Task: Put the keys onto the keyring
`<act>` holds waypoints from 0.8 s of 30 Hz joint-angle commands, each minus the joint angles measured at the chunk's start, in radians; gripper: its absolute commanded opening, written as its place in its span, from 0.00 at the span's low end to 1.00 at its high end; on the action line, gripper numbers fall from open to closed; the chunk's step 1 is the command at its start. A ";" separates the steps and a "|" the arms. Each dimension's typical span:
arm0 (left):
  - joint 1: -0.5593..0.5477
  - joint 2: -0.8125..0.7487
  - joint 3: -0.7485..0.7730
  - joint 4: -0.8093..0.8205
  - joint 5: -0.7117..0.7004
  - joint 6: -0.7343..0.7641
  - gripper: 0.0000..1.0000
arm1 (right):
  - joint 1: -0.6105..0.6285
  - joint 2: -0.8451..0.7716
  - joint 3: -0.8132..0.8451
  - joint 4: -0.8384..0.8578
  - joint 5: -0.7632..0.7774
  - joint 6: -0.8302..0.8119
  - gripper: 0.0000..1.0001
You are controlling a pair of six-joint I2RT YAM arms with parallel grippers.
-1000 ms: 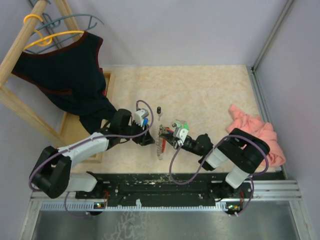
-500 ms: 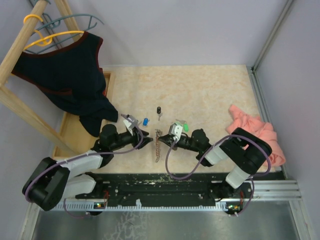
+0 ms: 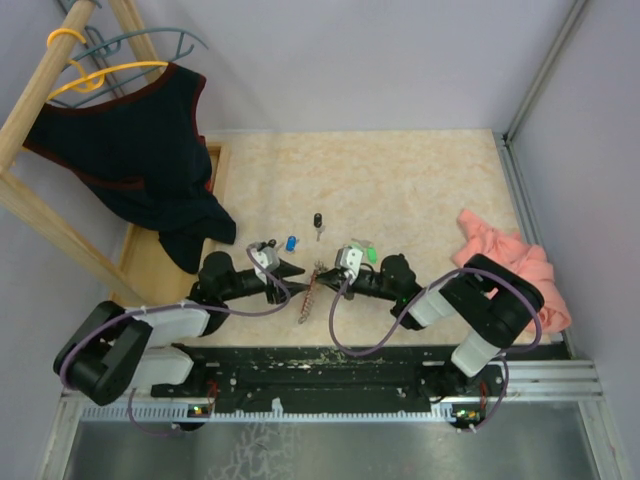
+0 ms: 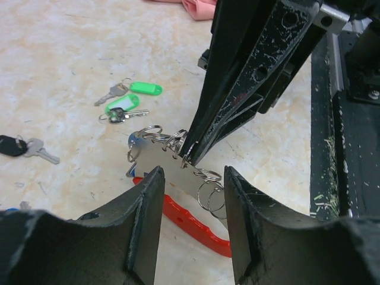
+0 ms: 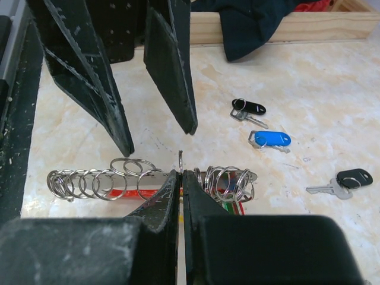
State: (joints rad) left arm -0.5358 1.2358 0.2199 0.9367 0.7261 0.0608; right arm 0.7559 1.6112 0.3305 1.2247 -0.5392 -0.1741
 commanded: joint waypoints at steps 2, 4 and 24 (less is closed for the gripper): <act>0.005 0.098 0.066 0.061 0.133 0.069 0.47 | -0.007 -0.004 0.045 0.040 -0.049 -0.017 0.00; 0.005 0.124 0.083 0.064 0.144 0.075 0.44 | -0.007 -0.006 0.045 0.028 -0.056 -0.026 0.00; 0.005 0.154 0.133 -0.116 0.145 0.172 0.27 | -0.015 -0.035 0.080 -0.062 -0.113 -0.076 0.00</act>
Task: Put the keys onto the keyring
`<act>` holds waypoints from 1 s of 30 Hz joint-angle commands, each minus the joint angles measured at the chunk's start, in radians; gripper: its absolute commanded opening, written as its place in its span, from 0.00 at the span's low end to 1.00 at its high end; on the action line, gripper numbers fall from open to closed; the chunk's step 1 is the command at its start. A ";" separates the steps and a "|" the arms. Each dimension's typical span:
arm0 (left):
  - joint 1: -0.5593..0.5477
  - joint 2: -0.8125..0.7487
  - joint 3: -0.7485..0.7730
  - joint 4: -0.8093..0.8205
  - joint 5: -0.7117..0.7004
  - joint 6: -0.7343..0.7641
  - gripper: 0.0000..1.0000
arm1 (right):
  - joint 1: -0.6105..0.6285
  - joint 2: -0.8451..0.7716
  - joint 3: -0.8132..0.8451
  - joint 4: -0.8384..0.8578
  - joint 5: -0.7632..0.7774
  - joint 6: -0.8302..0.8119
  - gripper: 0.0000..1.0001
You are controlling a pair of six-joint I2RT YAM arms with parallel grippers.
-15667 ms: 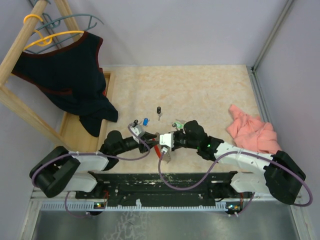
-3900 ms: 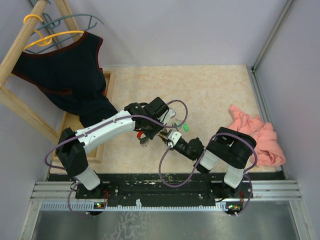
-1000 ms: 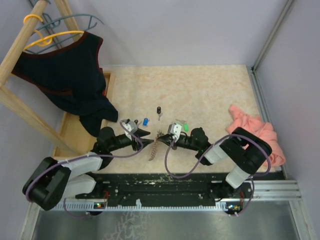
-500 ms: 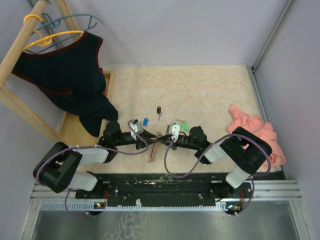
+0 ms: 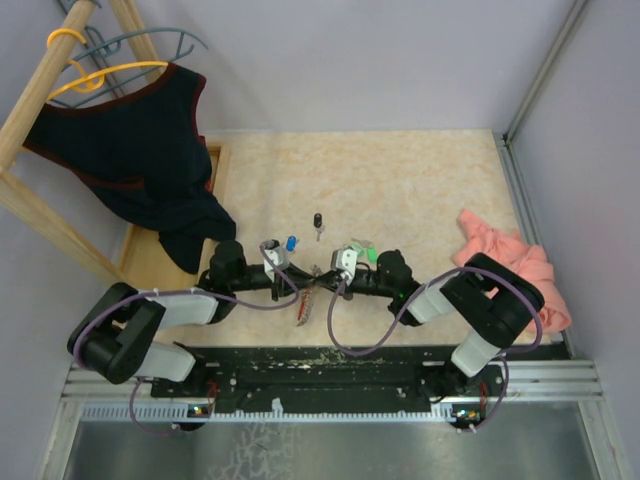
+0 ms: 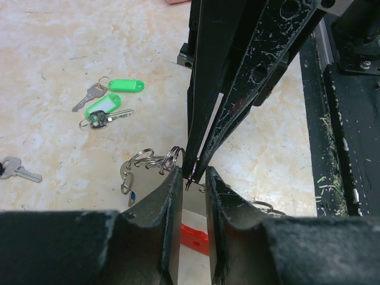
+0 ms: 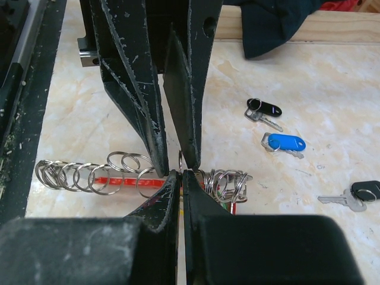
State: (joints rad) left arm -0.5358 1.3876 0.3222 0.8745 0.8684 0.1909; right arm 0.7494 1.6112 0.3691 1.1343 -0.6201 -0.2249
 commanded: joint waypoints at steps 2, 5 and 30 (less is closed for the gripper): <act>0.004 0.002 0.035 -0.071 -0.004 0.050 0.26 | -0.011 -0.041 0.041 0.019 -0.032 -0.031 0.00; 0.005 0.005 0.040 -0.083 -0.007 0.054 0.23 | -0.011 -0.046 0.042 0.010 -0.037 -0.040 0.00; 0.009 -0.035 0.051 -0.170 -0.029 0.095 0.28 | -0.019 -0.092 0.081 -0.126 -0.102 -0.116 0.00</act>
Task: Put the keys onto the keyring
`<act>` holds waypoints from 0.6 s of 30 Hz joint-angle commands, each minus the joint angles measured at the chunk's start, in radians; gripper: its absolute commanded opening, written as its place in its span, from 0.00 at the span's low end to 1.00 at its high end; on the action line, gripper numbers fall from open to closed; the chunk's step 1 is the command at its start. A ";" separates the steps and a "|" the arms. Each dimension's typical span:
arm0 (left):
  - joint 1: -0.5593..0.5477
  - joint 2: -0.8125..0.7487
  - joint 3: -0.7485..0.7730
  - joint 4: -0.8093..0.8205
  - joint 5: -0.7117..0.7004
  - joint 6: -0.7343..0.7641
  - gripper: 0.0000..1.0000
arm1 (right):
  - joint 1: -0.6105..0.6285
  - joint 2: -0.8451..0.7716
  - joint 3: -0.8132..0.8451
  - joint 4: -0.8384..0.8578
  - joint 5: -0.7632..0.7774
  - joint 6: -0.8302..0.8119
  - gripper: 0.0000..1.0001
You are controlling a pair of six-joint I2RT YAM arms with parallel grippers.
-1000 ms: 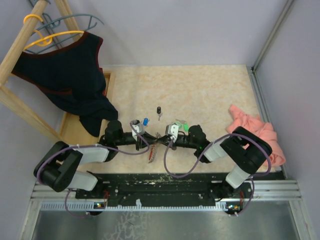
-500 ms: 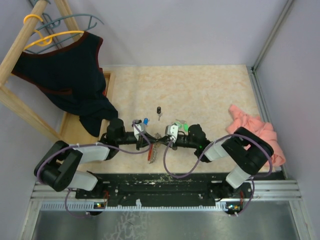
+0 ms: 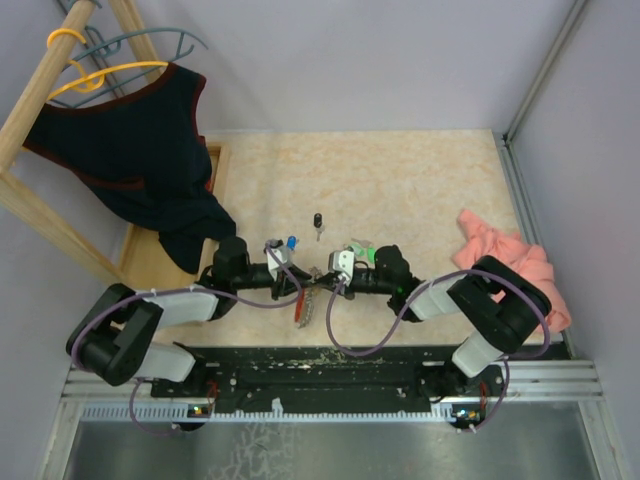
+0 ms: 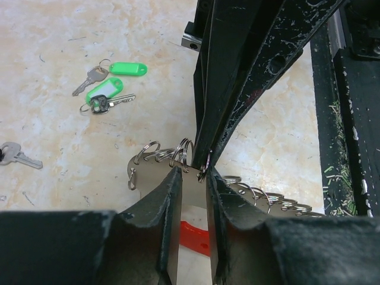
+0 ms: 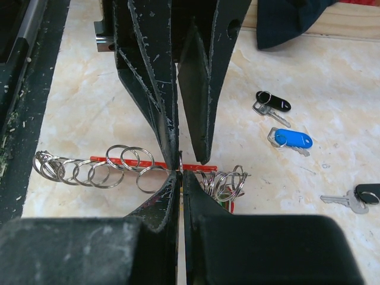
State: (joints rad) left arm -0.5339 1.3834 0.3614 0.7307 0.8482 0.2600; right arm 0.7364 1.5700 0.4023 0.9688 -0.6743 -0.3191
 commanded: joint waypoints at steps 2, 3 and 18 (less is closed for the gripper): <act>0.012 -0.043 0.006 -0.030 -0.016 0.026 0.29 | -0.008 -0.054 0.048 0.039 -0.054 -0.022 0.00; 0.012 -0.047 0.003 -0.030 -0.015 0.027 0.29 | -0.009 -0.056 0.048 0.039 -0.057 -0.022 0.00; 0.017 -0.024 0.025 -0.055 0.031 0.044 0.11 | -0.016 -0.059 0.062 -0.030 -0.099 -0.065 0.00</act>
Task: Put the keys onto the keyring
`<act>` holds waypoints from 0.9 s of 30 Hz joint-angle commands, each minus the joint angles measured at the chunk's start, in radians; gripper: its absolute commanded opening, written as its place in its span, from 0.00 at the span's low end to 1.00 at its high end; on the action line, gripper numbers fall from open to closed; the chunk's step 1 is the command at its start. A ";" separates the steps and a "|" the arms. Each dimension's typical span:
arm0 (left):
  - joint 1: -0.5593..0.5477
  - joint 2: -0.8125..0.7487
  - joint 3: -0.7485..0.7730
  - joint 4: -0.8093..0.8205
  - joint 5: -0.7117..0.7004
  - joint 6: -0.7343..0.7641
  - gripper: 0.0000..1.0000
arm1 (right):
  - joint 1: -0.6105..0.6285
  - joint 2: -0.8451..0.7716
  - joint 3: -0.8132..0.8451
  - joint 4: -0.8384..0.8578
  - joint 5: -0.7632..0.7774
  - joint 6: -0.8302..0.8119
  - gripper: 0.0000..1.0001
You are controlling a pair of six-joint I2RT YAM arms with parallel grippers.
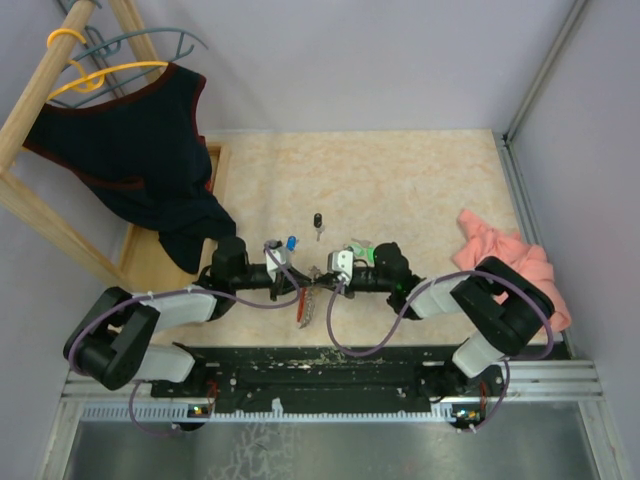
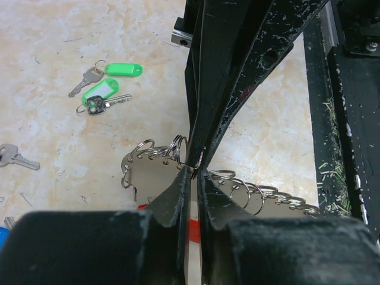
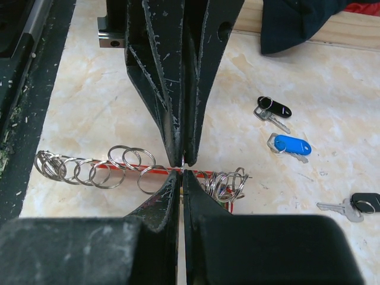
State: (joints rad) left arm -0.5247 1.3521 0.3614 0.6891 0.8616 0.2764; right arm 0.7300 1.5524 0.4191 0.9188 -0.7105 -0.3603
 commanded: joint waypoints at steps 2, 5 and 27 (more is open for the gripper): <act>0.008 0.008 0.027 -0.014 0.025 0.027 0.07 | -0.012 -0.040 0.050 0.012 -0.066 -0.026 0.00; 0.007 0.006 0.027 -0.014 0.032 0.026 0.02 | -0.012 -0.039 0.058 -0.005 -0.068 -0.033 0.00; 0.008 -0.051 0.004 -0.015 -0.112 0.000 0.02 | -0.016 -0.311 0.072 -0.403 0.438 0.182 0.39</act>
State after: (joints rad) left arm -0.5209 1.3216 0.3630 0.6441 0.7784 0.2874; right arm 0.7250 1.3148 0.4416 0.6296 -0.4751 -0.3138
